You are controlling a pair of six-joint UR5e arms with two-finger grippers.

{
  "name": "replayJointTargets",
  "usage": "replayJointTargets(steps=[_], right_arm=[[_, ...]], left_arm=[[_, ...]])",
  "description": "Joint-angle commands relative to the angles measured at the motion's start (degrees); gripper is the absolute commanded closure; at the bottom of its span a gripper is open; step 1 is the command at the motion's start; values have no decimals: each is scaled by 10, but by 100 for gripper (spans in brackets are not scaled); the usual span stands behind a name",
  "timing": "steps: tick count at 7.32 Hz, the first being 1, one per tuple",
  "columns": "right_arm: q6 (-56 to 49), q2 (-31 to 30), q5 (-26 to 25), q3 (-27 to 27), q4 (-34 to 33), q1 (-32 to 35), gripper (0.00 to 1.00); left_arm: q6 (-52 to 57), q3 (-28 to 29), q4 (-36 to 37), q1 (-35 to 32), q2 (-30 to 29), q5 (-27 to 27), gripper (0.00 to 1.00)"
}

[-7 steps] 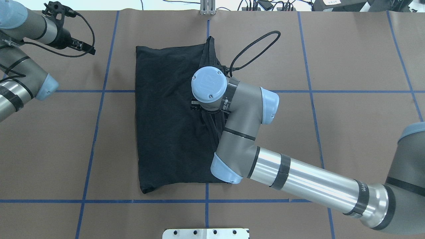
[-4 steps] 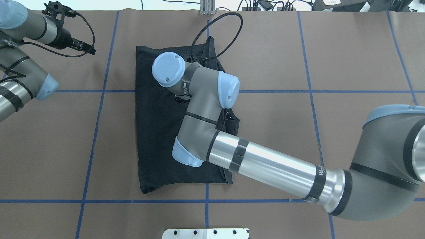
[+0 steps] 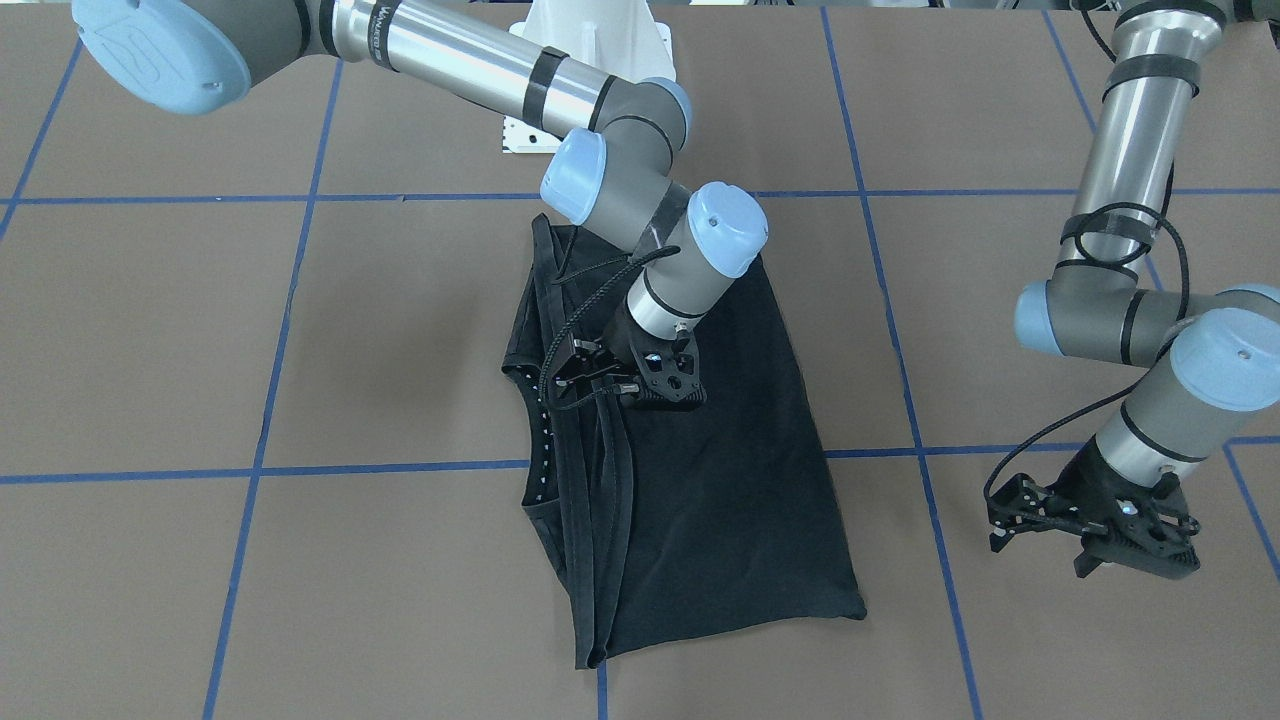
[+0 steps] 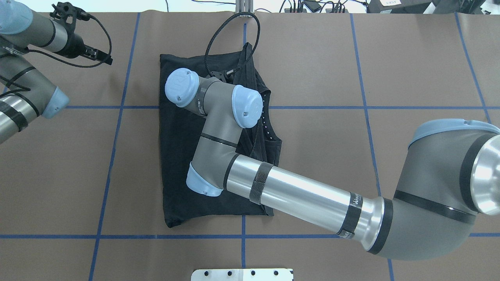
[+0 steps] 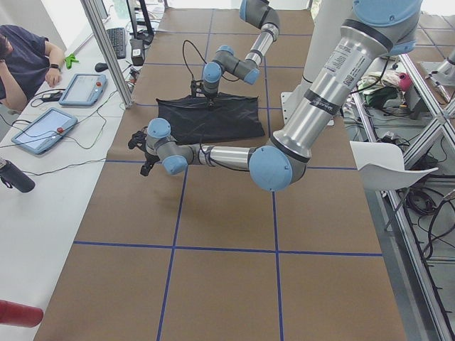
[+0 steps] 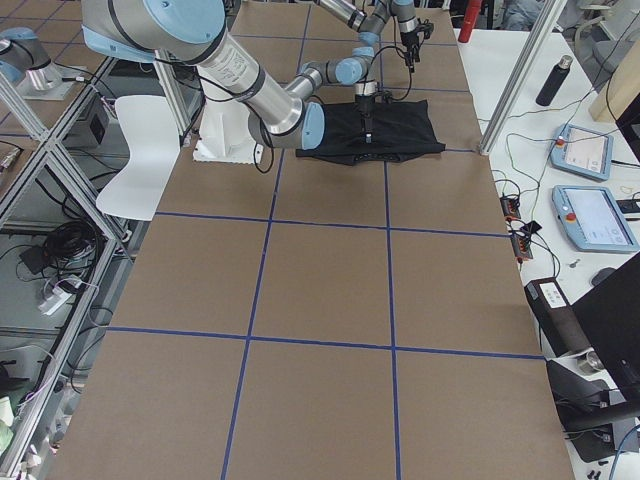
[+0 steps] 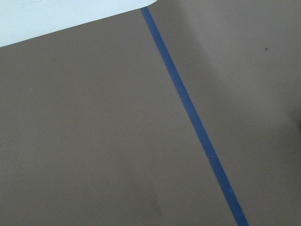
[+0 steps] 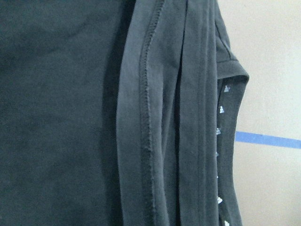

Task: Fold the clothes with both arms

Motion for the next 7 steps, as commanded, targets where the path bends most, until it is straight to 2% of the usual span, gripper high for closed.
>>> replayJointTargets(steps=[1,5,6,7], right_arm=[[-16,1,-15,3,-32,-9,0],[-72,-3,-25,32,-69,15,0],[-91,-16,-25,69,-93,20,0],[-92,-63,-29,120,-98,20,0]], left_arm=[[0,0,0,0,0,0,0],[0,0,0,0,0,0,0],[0,0,0,0,0,0,0],[0,0,0,0,0,0,0]])
